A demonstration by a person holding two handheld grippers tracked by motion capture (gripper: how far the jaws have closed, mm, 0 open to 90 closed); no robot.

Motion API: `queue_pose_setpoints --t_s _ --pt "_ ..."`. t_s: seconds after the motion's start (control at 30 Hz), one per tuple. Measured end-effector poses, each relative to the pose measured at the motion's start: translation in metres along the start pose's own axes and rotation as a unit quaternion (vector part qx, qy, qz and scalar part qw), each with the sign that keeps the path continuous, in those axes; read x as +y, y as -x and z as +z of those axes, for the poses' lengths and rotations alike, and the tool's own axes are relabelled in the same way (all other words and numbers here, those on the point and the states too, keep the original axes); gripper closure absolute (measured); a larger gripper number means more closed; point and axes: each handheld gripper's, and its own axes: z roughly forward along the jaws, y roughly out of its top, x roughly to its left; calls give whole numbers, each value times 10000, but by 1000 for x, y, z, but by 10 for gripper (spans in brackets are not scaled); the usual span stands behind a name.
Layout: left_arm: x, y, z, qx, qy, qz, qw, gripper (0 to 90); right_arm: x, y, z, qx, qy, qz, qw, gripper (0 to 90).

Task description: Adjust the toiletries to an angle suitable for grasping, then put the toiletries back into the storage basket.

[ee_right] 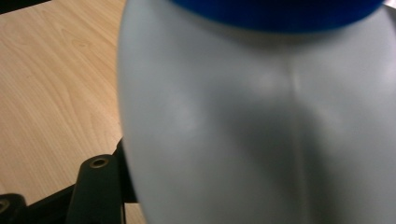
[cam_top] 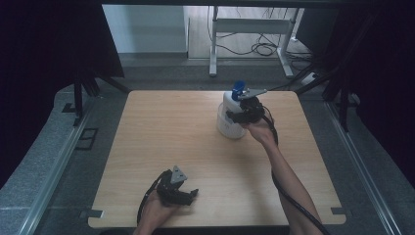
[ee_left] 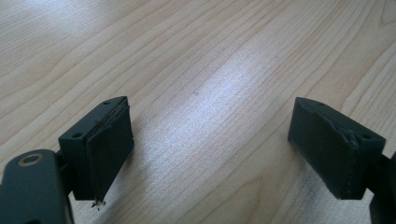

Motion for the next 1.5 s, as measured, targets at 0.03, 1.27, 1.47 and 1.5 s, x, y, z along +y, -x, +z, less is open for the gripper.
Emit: queue_pose_setpoints --t_s 0.03,1.27,1.47,1.5 --pt "0 0 0 0 0 0 10000 134 0 0 0 0 0 0 10000 359" --pt "0 0 0 1 -4 6 10000 135 -1 3 -22 -17 324 61 9995 236" --pt "0 0 0 -2 -3 -5 10000 134 0 1 -29 23 403 36 9992 162" --pt "0 0 0 -2 -4 -3 10000 134 0 1 -31 27 415 21 9991 152"
